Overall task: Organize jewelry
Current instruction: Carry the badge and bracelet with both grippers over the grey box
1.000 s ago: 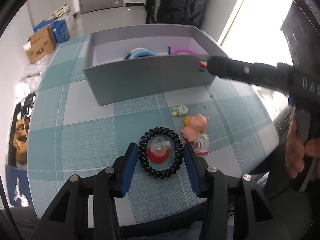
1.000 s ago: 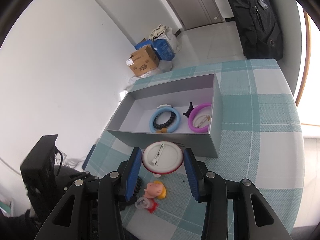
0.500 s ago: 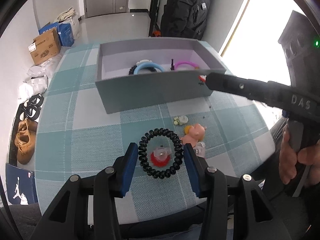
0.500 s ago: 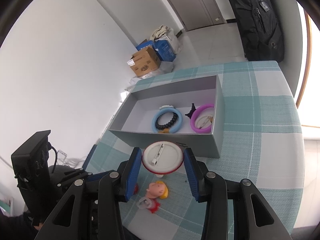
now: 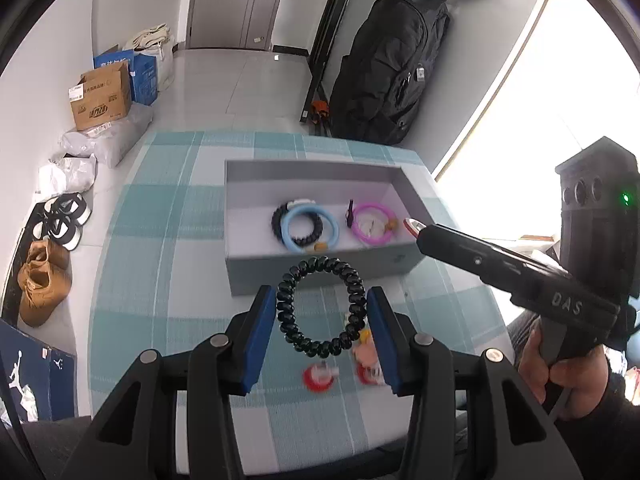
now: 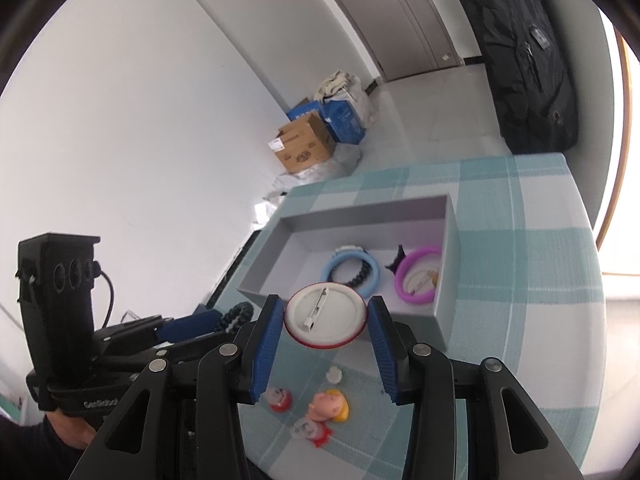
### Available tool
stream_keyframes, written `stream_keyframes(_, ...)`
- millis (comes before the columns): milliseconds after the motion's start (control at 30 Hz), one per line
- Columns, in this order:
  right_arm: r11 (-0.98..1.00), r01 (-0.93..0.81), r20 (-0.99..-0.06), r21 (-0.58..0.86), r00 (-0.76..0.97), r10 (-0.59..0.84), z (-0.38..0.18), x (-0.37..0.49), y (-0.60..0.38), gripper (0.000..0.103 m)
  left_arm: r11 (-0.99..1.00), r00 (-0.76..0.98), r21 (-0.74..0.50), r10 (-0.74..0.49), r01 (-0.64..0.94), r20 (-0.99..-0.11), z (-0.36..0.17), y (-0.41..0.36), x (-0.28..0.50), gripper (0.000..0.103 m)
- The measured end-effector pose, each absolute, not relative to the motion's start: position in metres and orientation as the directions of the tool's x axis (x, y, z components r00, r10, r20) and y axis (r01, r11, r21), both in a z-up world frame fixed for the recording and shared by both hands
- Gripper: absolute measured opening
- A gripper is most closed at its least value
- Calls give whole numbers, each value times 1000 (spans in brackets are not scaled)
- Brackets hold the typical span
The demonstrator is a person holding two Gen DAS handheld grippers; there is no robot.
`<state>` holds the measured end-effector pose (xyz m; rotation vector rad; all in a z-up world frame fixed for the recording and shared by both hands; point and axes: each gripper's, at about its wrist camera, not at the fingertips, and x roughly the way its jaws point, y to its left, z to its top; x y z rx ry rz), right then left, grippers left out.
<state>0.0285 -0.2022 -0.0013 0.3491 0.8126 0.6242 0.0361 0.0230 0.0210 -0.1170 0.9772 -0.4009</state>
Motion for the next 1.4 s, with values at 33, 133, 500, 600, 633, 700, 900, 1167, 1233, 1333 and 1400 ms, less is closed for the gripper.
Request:
stream_keyframes(33, 768, -384, -561, 513, 527, 638, 0, 29, -202, 42, 919, 493, -278, -387, 280, -780, 22, 22, 39, 41)
stream_keyframes(133, 764, -388, -546, 515, 538, 642, 5, 35, -204, 42, 917, 500, -278, -390, 285, -773, 25, 21, 48, 41)
stream_keyframes(500, 765, -384, -535, 517, 552, 639, 8, 65, -209, 42, 918, 521, -291, -394, 270, -757, 25, 20, 90, 41)
stream_keyframes(600, 764, -380, -532, 521, 555, 639, 6, 72, -209, 42, 928, 543, -257, -366, 268, -756, 23, 18, 96, 41)
stream_keyframes(633, 764, -379, -533, 522, 555, 639, 6, 74, -210, 42, 929, 546, -254, -364, 269, -755, 22, 18, 97, 41)
stream_keyframes(700, 766, -376, -534, 521, 557, 636, 5, 78, -210, 42, 927, 543, -257, -369, 273, -754, 19, 17, 100, 41)
stream_keyframes(900, 770, -366, -540, 523, 557, 631, 2, 87, -212, 42, 920, 520, -270, -384, 283, -764, 9, 16, 109, 42)
stream_keyframes(1167, 766, -355, -553, 536, 538, 636, -4, 98, -210, 42, 910, 485, -311, -411, 276, -772, 5, 18, 116, 42)
stream_keyframes(1233, 766, -355, -560, 536, 530, 637, -6, 99, -208, 42, 909, 481, -310, -412, 278, -774, 3, 17, 116, 42)
stream_keyframes(1333, 772, -354, -573, 528, 523, 631, -8, 98, -207, 42, 900, 451, -330, -430, 286, -782, -1, 15, 117, 42)
stream_keyframes(1400, 773, -352, -572, 528, 525, 630, -8, 98, -208, 42, 895, 446, -339, -440, 291, -779, -1, 14, 116, 42)
